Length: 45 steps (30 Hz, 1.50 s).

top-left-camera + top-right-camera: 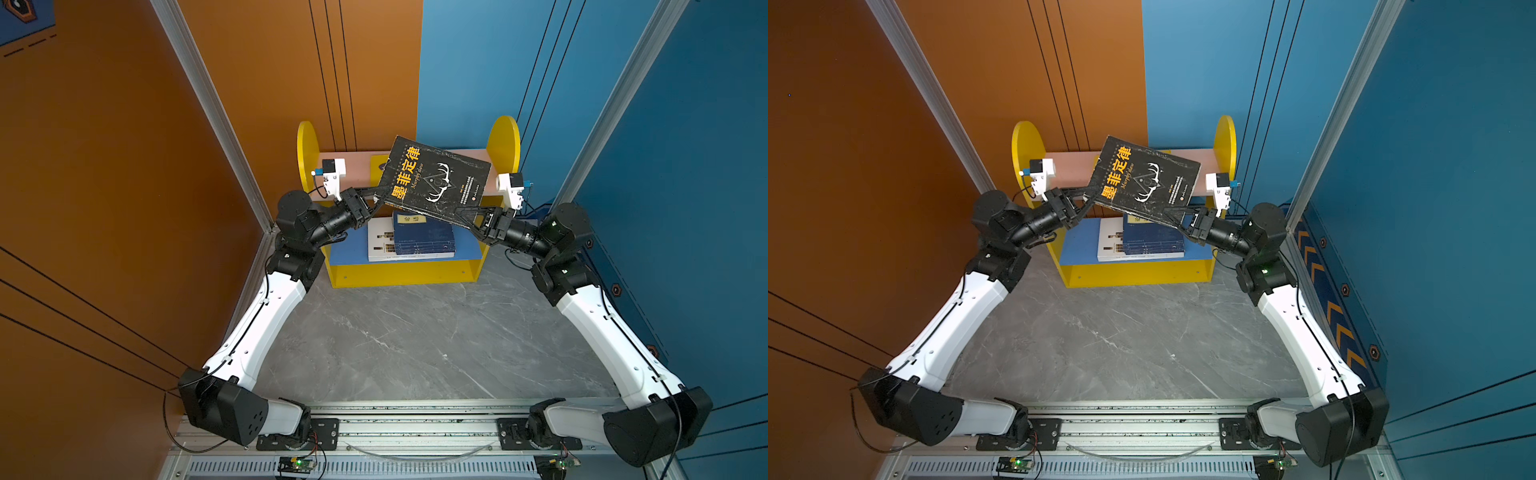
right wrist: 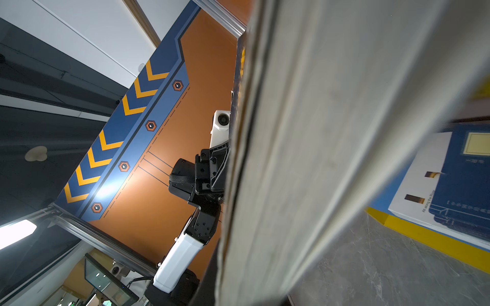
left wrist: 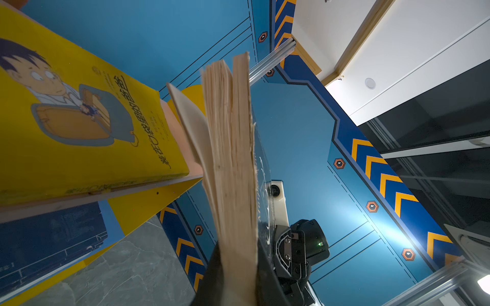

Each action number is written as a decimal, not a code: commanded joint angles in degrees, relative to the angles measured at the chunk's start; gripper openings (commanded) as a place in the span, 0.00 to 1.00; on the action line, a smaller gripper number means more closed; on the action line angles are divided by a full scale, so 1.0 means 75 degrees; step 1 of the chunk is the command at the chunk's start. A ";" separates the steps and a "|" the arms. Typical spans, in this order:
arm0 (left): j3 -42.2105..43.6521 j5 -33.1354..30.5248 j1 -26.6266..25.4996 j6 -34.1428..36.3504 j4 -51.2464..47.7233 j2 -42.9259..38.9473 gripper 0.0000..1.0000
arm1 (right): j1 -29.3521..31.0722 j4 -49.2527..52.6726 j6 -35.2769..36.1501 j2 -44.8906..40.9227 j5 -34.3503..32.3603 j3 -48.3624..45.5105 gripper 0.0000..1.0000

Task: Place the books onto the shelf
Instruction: 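Tip the black book flat onto the yellow book with both grippers, then press the black book down flat on the yellow book with both grippers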

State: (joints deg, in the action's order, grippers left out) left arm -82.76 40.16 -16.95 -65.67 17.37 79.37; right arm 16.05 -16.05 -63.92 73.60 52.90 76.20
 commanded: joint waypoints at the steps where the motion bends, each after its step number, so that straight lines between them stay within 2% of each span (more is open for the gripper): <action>1: -0.0249 -0.0100 -0.0060 0.0153 0.0382 -0.0065 0.06 | 0.0024 0.0083 0.0739 -0.0152 -0.0629 0.0537 0.12; 4: -0.0210 -0.0477 -0.0059 0.0136 0.0467 -0.0112 0.02 | 0.0094 0.0189 0.0997 -0.0185 -0.1610 0.0582 0.18; 5: -0.0217 -0.0586 -0.0056 0.0112 0.0502 -0.0118 0.00 | 0.0124 0.0202 0.1086 -0.0203 -0.1941 0.0608 0.30; 6: -0.0228 -0.0753 -0.0060 0.0072 0.0546 -0.0118 0.00 | 0.0163 0.0296 0.1200 -0.0224 -0.2371 0.0631 0.46; 7: -0.0259 -0.0945 -0.0057 0.0048 0.0587 -0.0118 0.00 | 0.0201 0.0408 0.1377 -0.0222 -0.2808 0.0706 0.53; 9: -0.0351 -0.1323 -0.0068 0.0014 0.0604 -0.0107 0.00 | 0.0370 0.0767 0.1877 -0.0172 -0.3661 0.0913 0.58; 11: -0.0435 -0.1764 -0.0077 0.0036 0.0608 -0.0095 0.00 | 0.0586 0.1287 0.2415 -0.0034 -0.4610 0.1247 0.67; 15: -0.0606 -0.2630 -0.0098 0.0170 0.0547 -0.0031 0.00 | 0.0959 0.2068 0.3467 0.0422 -0.6284 0.1896 0.69; 20: -0.1177 -0.3343 -0.0224 0.0641 -0.0278 0.0204 0.00 | 0.1145 0.2212 0.4234 0.1133 -0.7026 0.2542 0.70; 24: -0.1536 -0.3592 -0.0327 0.0809 -0.0621 0.0491 0.00 | 0.1199 0.2141 0.4513 0.1606 -0.7035 0.2898 0.69; 33: -0.1938 -0.3781 -0.0350 0.0544 -0.0817 0.1097 0.00 | 0.1258 0.2208 0.4597 0.2383 -0.6778 0.3515 0.68; 45: -0.2040 -0.3618 -0.0365 0.0088 -0.0633 0.1515 0.00 | 0.1363 0.2440 0.5015 0.2797 -0.7381 0.3957 0.65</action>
State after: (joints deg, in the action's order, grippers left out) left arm -95.24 12.84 -19.31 -63.99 7.14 90.48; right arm 25.85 0.80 -28.53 93.54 -0.21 103.74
